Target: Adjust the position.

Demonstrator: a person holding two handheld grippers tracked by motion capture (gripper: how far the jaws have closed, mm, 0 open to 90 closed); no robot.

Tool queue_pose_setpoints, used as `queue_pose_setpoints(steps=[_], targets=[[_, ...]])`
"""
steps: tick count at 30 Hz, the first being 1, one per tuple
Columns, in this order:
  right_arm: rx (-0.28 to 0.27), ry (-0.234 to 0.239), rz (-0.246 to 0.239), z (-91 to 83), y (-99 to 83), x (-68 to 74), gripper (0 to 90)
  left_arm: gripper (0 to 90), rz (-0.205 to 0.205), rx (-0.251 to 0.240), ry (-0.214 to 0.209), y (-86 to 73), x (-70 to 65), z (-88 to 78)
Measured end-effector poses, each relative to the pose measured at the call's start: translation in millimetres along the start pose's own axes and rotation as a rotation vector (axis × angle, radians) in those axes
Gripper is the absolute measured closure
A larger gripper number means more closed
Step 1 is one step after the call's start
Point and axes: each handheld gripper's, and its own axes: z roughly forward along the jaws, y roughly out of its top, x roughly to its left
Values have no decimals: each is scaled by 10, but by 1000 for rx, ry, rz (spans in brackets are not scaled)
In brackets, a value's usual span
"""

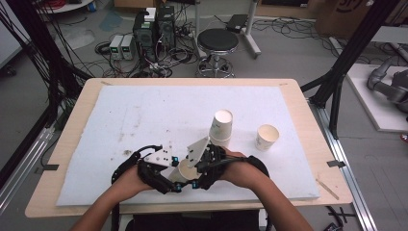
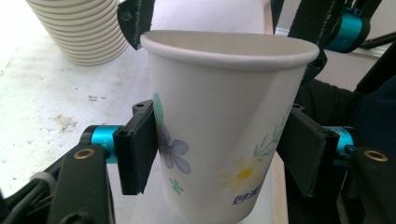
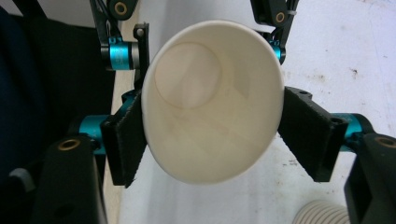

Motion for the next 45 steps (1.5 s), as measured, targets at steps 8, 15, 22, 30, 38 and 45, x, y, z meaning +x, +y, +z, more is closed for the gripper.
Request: queue_pose_setpoints(steps=[8,15,22,30,38,45], targets=[[-130,7,91,-101,-102,-35,225,317,-43,-49,15,-89,31,-9],[-251,-32,194,-244,-380,-12,225,312,-82,-107,51,-189,50,-41],[-339,-86,338,-296,-841,105,225,313,-121,-171,105,-319,77,-97],[-445,-206,491,-377,-1277,209,222,306,-170,-243,161,-447,130,-156],[-477,-349,580,-409,-1557,311,222,304,-192,-317,260,-523,166,-244],[-463,-444,626,-440,-1726,386,223,303,-198,-400,362,-601,153,-362]])
